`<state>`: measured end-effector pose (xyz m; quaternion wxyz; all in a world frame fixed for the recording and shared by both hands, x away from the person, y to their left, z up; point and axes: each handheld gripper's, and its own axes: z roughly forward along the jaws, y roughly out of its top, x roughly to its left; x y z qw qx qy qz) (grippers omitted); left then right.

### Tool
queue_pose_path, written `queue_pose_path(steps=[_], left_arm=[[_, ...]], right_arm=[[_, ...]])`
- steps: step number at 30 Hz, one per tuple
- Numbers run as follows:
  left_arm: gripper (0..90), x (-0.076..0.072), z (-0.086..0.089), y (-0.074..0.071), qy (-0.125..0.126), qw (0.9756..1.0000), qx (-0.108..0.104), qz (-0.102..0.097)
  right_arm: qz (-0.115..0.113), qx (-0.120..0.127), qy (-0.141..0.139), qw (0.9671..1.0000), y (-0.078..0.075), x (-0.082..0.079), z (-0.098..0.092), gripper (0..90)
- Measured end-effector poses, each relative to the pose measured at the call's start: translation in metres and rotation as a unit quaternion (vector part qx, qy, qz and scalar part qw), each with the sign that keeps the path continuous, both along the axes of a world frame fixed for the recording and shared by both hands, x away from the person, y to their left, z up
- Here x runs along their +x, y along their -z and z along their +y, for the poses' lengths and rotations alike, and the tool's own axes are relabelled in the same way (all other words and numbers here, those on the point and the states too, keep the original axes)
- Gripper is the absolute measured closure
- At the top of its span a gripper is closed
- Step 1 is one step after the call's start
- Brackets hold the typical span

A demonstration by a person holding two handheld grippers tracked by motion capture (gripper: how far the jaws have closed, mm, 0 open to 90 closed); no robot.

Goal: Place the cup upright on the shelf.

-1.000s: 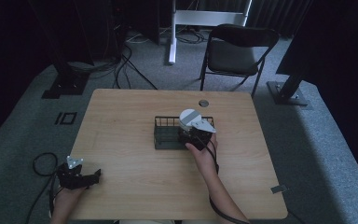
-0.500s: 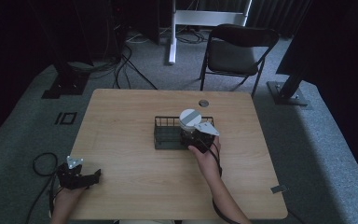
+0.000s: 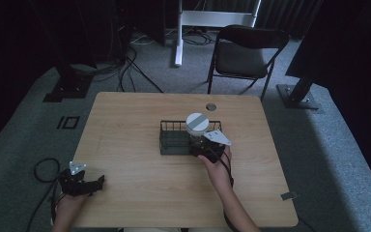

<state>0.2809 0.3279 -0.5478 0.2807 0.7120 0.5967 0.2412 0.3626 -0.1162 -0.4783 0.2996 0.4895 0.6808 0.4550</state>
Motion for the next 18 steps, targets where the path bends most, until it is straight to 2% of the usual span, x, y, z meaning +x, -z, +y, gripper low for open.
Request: queue_pose_path(steps=[18], left_arm=[[0.6,0.0,0.0,0.0,0.0,1.0,0.0,0.0]], right_arm=[[-0.017,0.0,-0.012,0.9998,-0.002,-0.026,-0.016,12.4]])
